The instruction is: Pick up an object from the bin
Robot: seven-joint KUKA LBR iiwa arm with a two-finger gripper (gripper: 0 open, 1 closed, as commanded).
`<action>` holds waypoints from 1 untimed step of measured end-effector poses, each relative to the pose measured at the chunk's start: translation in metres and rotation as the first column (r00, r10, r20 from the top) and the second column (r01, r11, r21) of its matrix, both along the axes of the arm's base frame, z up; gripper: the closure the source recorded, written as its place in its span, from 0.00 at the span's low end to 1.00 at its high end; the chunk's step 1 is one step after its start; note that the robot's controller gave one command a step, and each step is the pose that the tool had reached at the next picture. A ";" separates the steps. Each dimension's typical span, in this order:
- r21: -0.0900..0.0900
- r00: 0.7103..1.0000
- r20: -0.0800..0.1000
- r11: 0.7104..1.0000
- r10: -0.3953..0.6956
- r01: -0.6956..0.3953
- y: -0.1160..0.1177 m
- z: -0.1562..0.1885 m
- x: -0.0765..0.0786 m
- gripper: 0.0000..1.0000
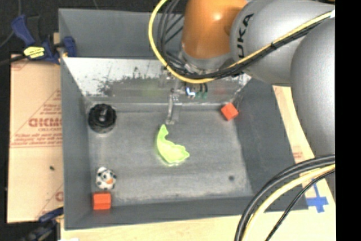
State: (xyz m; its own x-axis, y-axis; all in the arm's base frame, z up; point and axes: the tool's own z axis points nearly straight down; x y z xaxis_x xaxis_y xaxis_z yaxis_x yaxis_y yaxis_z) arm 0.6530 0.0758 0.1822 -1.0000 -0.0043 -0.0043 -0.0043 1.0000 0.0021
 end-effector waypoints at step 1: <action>0.000 1.000 -0.010 1.000 -0.011 0.011 -0.009 -0.028 -0.039 0.00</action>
Offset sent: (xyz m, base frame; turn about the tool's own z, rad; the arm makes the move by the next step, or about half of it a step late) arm -0.0322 -0.0071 -0.0513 -0.0068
